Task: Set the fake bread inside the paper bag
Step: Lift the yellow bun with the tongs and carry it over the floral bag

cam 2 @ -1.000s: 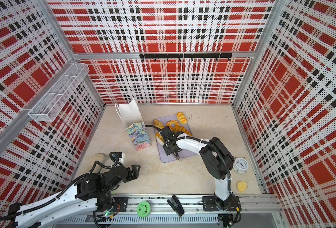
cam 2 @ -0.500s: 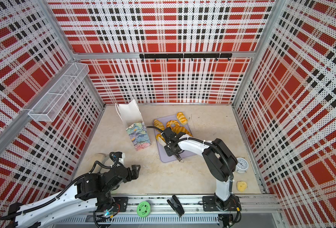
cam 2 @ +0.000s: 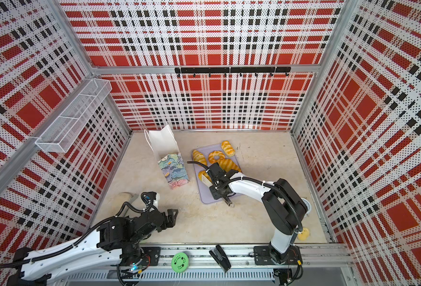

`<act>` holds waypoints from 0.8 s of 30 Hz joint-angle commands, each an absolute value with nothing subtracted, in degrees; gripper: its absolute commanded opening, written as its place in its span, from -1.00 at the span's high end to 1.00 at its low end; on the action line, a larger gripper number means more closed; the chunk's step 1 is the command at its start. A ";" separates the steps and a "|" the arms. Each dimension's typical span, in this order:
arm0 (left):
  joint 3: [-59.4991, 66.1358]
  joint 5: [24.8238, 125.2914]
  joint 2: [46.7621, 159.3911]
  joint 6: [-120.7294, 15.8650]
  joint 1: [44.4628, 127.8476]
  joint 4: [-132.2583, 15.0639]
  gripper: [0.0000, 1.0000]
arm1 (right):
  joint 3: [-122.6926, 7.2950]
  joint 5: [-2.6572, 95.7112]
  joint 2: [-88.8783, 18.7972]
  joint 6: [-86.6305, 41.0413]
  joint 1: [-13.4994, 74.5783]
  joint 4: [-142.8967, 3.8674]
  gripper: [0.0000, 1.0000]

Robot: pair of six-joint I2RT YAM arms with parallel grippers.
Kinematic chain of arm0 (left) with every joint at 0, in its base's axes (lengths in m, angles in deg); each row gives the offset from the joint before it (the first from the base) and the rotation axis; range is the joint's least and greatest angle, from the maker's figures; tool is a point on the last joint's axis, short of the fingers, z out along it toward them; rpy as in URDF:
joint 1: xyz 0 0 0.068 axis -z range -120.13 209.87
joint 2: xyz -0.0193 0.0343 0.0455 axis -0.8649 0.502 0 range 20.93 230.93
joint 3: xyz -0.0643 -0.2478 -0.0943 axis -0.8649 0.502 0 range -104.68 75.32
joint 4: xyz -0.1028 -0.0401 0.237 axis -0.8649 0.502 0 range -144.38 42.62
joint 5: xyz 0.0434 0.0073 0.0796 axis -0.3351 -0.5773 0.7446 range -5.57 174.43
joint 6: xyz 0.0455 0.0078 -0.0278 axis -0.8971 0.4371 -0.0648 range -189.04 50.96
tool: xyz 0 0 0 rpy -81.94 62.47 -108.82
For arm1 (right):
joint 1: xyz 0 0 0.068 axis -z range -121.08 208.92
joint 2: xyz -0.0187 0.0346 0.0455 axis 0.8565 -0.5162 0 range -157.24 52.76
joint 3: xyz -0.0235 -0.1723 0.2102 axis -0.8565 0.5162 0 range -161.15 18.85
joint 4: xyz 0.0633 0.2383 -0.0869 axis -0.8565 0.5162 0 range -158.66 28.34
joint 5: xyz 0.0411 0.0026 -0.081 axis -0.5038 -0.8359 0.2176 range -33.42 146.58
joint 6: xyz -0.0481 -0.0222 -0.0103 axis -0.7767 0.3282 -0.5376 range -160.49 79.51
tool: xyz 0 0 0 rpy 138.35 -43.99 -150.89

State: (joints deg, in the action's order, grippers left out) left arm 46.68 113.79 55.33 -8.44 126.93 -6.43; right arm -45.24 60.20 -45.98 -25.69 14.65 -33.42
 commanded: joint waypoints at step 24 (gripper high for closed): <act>41.08 120.87 57.81 -10.11 131.24 -8.93 -0.99 | -39.07 56.16 -32.16 -23.01 13.84 -39.05 0.18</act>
